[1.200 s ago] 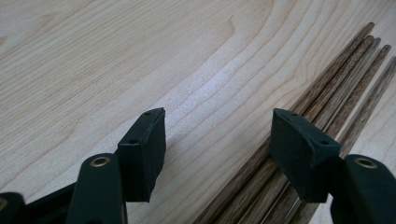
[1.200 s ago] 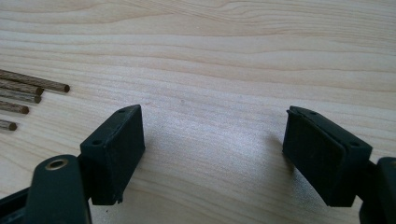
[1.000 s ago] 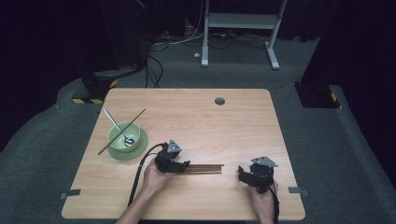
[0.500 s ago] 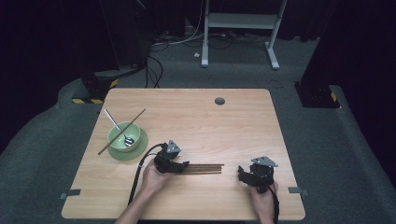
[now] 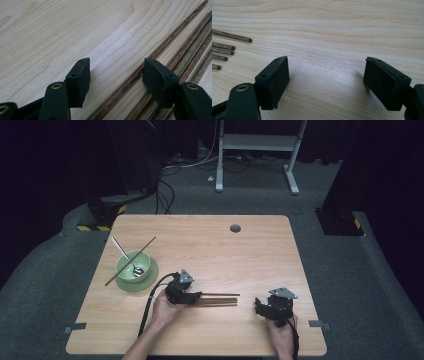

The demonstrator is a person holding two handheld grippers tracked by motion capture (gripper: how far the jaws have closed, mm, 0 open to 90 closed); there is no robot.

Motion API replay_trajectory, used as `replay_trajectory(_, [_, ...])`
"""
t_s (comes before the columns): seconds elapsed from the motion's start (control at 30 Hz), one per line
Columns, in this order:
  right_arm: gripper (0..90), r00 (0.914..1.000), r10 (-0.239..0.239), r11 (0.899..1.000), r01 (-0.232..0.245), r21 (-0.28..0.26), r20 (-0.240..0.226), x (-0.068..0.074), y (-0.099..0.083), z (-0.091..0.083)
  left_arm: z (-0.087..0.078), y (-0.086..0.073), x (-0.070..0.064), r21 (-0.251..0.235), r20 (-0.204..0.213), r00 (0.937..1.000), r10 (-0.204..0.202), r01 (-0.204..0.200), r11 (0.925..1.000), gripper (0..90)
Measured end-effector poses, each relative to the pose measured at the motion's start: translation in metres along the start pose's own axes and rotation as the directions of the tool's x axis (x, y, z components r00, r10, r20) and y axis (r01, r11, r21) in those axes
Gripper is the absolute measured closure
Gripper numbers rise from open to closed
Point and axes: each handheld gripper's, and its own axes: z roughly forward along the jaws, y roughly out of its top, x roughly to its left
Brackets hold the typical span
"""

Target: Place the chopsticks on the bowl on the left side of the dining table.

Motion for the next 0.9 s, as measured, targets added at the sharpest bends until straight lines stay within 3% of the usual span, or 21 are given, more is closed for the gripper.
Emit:
replay_trajectory(0.33, [20.3,1.0000,0.000,1.000,0.000,0.000,0.000,0.0000,0.0000,0.0000,0.0021,0.0036,0.0026,0.006,-0.005,1.0000,-0.008,0.008,0.9999,40.5])
replay_trajectory(0.6, [20.3,1.0000,0.000,1.000,0.000,0.000,0.000,0.0000,0.0000,0.0000,0.0026,0.0060,0.0037,0.012,0.002,0.9999,0.012,-0.012,0.9999,46.0])
replay_trajectory(0.9, [20.3,1.0000,0.000,1.000,0.000,0.000,0.000,0.0000,0.0000,0.0000,0.0037,0.0082,0.0071,0.013,0.004,1.0000,0.008,-0.008,0.9999,51.3])
